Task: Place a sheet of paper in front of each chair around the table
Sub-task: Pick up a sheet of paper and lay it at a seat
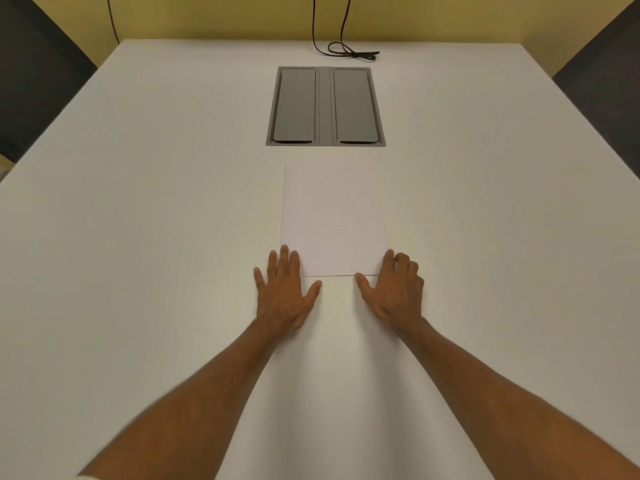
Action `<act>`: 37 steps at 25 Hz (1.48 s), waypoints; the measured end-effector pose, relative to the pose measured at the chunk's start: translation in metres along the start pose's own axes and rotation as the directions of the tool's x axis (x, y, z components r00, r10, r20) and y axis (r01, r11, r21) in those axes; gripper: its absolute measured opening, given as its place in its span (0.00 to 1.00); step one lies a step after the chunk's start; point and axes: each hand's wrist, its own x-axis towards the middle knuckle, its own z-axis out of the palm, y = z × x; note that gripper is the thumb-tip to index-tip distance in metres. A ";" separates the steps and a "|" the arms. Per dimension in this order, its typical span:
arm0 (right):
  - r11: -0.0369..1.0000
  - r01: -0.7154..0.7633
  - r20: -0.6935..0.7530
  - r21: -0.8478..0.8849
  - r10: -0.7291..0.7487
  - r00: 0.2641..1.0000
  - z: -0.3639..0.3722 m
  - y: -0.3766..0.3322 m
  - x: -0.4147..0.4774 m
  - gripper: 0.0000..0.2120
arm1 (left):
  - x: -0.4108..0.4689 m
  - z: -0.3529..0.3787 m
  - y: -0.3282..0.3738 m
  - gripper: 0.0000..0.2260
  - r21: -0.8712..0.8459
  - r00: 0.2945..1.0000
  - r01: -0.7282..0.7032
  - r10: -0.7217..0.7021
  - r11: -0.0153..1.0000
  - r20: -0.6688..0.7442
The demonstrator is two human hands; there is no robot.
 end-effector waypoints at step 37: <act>0.244 -0.181 0.098 0.953 0.318 0.943 -0.090 0.003 -0.063 0.06 | -0.054 -0.079 0.019 0.25 -0.708 0.937 0.289 -0.343 0.645 0.070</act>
